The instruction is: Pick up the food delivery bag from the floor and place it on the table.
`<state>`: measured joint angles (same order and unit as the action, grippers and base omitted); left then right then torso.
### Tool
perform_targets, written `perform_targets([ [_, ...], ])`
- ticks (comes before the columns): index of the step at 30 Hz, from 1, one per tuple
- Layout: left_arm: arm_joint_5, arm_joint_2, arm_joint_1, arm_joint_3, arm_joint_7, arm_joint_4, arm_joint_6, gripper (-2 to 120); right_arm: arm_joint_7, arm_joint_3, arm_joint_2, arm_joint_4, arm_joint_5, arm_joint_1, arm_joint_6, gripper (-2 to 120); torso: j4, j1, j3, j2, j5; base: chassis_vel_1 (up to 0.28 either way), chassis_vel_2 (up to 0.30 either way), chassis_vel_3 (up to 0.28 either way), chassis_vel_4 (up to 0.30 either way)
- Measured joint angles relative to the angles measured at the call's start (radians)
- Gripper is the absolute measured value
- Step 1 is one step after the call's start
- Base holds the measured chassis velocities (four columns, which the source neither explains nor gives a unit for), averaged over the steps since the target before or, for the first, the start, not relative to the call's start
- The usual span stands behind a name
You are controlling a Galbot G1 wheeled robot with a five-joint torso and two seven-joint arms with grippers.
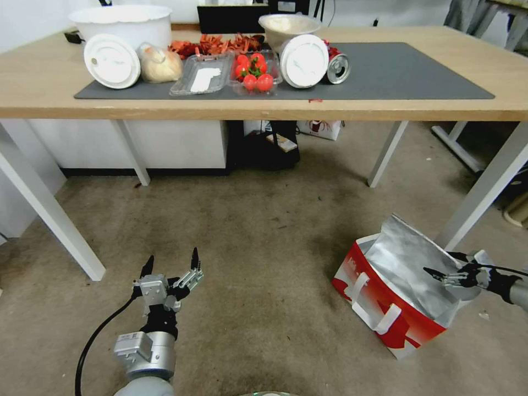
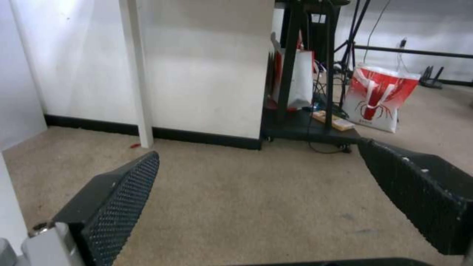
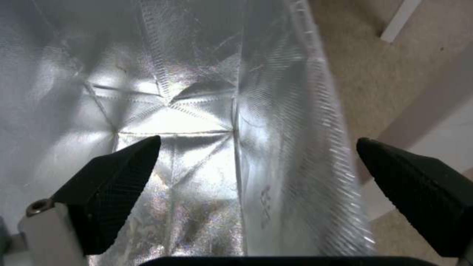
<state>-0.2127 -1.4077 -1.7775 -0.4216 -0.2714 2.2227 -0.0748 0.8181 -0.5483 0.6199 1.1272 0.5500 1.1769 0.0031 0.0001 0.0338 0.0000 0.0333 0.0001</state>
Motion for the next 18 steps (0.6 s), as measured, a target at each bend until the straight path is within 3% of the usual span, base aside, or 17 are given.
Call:
perform_targets([
  [9,-0.001,0.004,0.006,-0.006,-0.01,-0.012,-0.006,100,0.014,0.012,0.002,-0.033,-0.022,-0.021,-0.007,100,-0.0002,0.0,0.0,0.0,-0.0001,0.0,0.0,0.0,0.0],
  [12,-0.003,0.006,0.01,-0.006,-0.012,-0.014,-0.007,100,0.021,0.011,-0.004,-0.032,-0.017,-0.016,-0.011,96,0.0,0.0,0.0,0.0,-0.0001,0.0,0.0,0.0,0.0],
  [18,-0.007,0.008,0.021,-0.006,-0.017,-0.017,-0.006,100,0.024,0.004,-0.017,-0.032,-0.005,-0.004,-0.011,74,-0.0002,0.0,0.0,0.0,-0.0002,0.0,0.0,0.0,0.0],
])
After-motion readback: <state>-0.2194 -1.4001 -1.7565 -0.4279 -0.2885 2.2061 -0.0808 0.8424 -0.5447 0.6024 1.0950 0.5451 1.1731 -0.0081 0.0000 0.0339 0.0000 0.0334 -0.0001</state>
